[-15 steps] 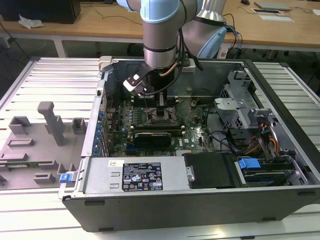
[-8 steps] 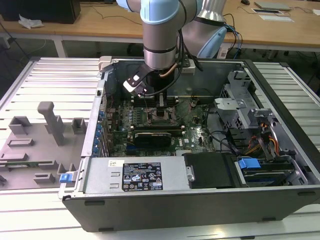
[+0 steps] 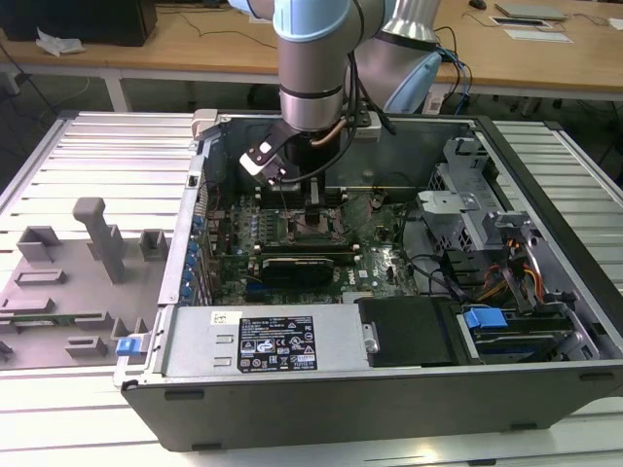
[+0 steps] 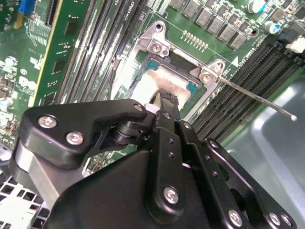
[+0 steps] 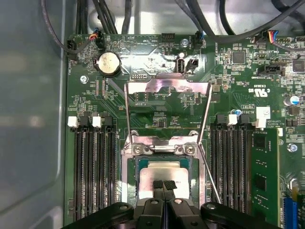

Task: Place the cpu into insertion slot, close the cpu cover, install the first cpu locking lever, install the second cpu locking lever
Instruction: 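Place the cpu into insertion slot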

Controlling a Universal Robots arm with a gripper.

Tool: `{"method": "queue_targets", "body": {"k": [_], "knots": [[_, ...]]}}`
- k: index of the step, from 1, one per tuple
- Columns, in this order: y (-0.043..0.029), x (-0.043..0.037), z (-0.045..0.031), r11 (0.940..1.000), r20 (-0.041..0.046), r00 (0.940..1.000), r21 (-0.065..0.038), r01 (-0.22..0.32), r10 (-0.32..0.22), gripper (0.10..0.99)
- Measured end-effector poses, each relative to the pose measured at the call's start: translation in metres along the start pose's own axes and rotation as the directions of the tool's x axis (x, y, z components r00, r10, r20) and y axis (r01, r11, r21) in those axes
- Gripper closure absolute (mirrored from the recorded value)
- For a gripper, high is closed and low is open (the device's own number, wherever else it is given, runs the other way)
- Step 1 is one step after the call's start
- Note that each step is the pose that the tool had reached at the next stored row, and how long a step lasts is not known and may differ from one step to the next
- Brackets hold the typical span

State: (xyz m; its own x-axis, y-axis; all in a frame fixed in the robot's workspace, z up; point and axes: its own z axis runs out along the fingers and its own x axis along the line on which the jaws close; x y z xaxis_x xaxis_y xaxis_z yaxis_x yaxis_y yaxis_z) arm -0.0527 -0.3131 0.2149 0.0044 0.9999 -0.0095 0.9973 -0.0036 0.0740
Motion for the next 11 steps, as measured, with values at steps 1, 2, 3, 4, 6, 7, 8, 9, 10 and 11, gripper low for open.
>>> {"method": "queue_targets", "body": {"k": [1, 2, 3, 4, 6, 7, 8, 9, 10, 11], "knots": [[0.0002, 0.0000, -0.0020, 1.0000, 0.0001, 1.0000, 0.000, 0.000, 0.000, 0.980], [0.0005, 0.0000, -0.0065, 1.0000, 0.0000, 1.0000, 0.000, 0.000, 0.000, 0.980], [0.0010, -0.0001, -0.0133, 1.0000, 0.0000, 1.0000, 0.000, 0.000, 0.000, 0.980], [0.0012, -0.0002, -0.0163, 1.0000, 0.0002, 1.0000, 0.000, 0.000, 0.000, 0.980], [0.0018, -0.0002, -0.0241, 1.0000, 0.0001, 1.0000, 0.000, 0.000, 0.000, 0.980], [0.0021, -0.0002, -0.0273, 1.0000, 0.0001, 1.0000, 0.000, 0.000, 0.000, 0.980], [0.0026, -0.0003, -0.0343, 1.0000, 0.0002, 1.0000, 0.000, 0.000, 0.000, 0.980], [0.0032, -0.0004, -0.0423, 1.0000, 0.0002, 1.0000, 0.000, 0.000, 0.000, 0.980], [0.0034, -0.0004, -0.0453, 1.0000, 0.0002, 1.0000, 0.000, 0.000, 0.000, 0.980], [0.0036, -0.0005, -0.0483, 1.0000, 0.0003, 1.0000, 0.000, 0.000, 0.000, 0.980]]}}
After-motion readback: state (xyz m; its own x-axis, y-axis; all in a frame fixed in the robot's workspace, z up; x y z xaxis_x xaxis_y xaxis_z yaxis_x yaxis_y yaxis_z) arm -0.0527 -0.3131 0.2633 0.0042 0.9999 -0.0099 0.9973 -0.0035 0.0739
